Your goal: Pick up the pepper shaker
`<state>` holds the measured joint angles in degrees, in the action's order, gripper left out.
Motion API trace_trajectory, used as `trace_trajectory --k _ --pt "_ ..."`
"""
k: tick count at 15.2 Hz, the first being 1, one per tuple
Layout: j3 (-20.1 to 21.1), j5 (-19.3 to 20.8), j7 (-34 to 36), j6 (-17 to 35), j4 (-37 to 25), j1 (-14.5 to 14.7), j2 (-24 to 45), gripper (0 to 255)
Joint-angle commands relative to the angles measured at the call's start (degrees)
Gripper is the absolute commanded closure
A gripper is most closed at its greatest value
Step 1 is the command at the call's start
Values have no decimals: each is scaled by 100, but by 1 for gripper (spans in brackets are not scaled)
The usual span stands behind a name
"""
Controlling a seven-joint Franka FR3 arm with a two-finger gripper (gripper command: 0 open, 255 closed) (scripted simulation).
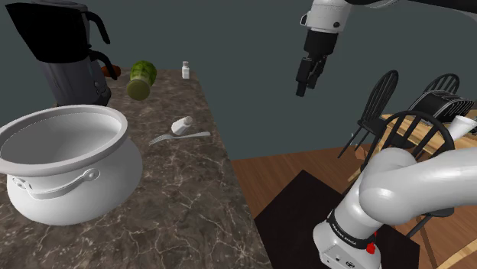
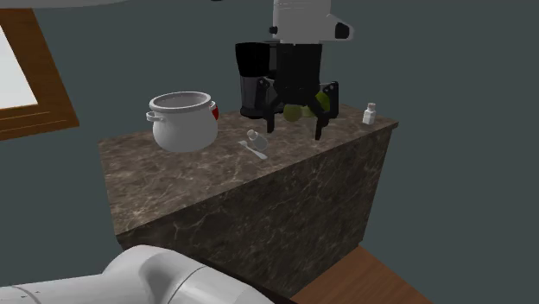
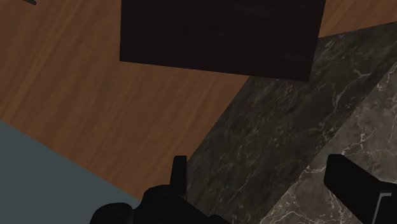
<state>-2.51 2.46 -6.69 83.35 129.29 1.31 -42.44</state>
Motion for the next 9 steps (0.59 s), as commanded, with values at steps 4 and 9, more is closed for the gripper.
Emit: trace_trajectory --k 4,9 --pt "268 -124 280 81 -360 96 657 0" --pt "673 -242 739 125 -1100 232 1804 0"
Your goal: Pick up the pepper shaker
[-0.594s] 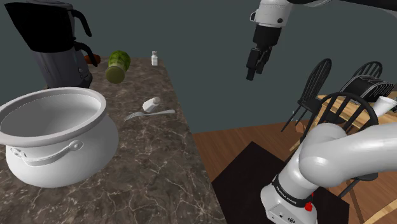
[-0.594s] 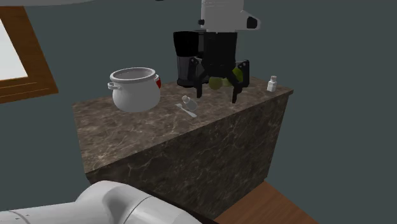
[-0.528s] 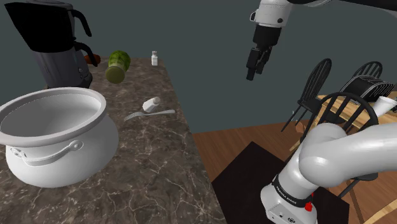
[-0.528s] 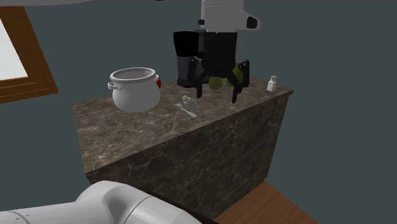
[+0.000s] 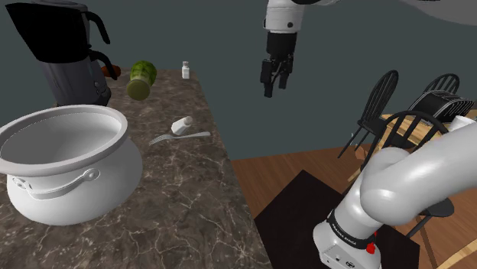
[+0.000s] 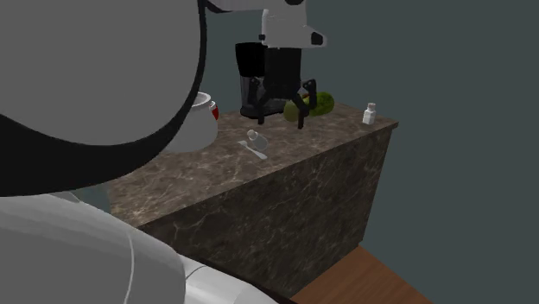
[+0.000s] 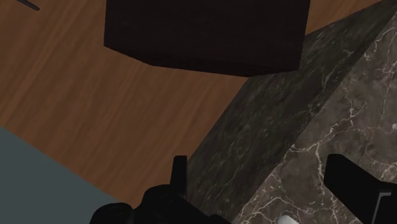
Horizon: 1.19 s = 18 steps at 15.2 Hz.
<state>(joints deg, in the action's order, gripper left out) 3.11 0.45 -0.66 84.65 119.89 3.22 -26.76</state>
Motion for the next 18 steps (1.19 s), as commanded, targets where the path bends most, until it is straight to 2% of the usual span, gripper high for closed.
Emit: trace_trajectory --k 1,11,15,18 --pt "185 -50 229 -11 -329 67 473 0" --pt "783 85 1143 -405 -2482 406 3002 0" --pt "920 231 1474 -776 -3665 635 4138 0" --pt "974 360 1685 -1181 -4774 865 5086 0"
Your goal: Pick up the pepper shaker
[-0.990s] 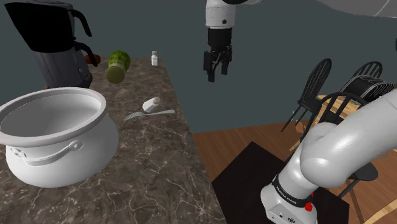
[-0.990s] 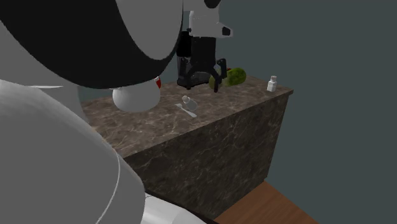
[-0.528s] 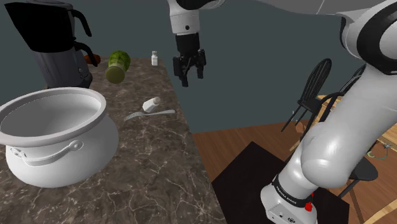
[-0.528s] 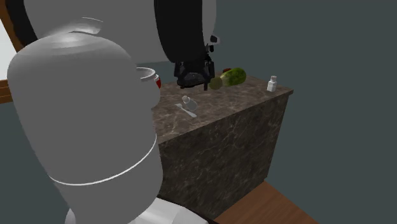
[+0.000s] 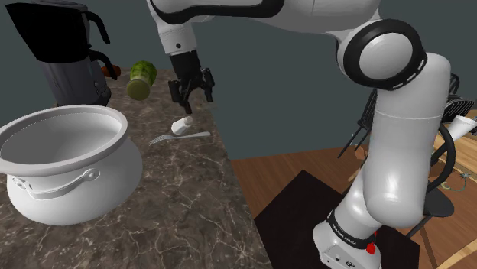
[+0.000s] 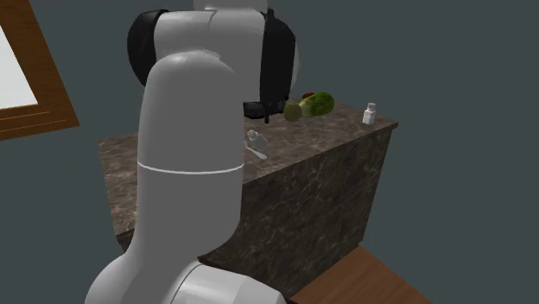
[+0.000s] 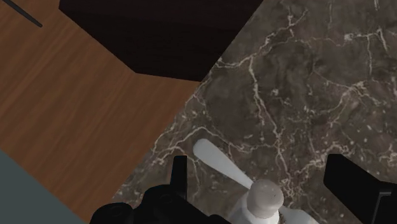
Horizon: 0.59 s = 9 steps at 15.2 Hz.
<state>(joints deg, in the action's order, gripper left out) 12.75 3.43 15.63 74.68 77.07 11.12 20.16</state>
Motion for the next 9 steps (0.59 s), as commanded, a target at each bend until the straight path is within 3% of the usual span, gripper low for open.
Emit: trace_trajectory --k 1,2,9 --pt "19 108 117 -355 -931 165 742 0" --pt "20 151 166 -533 -1379 257 1082 0" --pt "9 134 165 63 -689 208 990 0"
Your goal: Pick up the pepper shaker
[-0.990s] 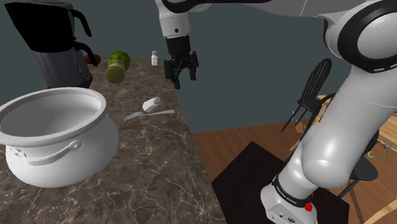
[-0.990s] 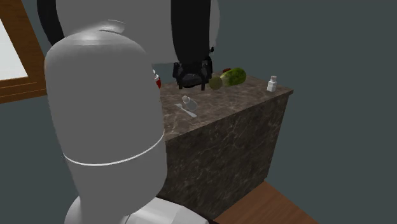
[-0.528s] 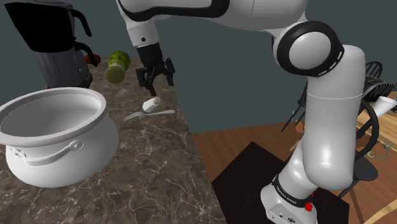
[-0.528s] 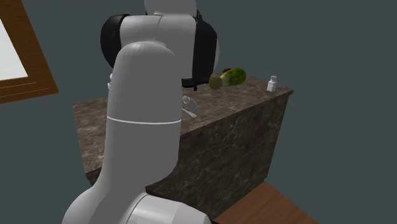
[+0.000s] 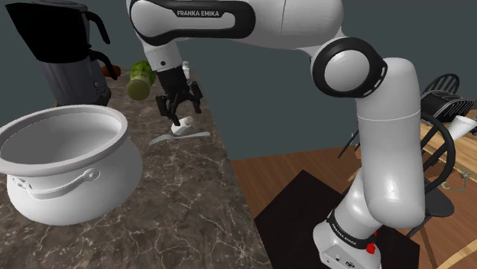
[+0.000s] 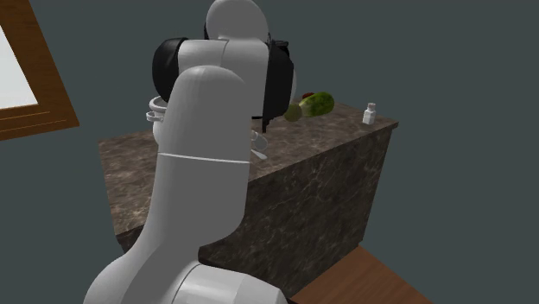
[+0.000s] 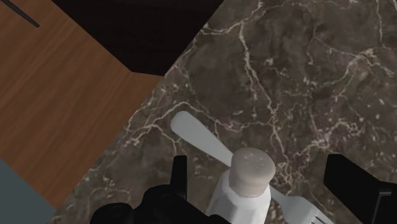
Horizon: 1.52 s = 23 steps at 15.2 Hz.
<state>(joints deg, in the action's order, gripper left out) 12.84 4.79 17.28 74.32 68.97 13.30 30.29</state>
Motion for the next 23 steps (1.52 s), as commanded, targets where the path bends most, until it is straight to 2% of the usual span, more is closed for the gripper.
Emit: trace_trajectory --k 1,3,4,13,23 --pt "-1 -3 0 146 170 -14 -26 0" --pt "-1 -3 0 146 171 -14 -27 0" --pt "0 -5 0 150 183 -15 -36 255" --pt "-1 -3 0 146 170 -14 -26 255" --pt "2 22 -1 -726 -863 72 133 255"
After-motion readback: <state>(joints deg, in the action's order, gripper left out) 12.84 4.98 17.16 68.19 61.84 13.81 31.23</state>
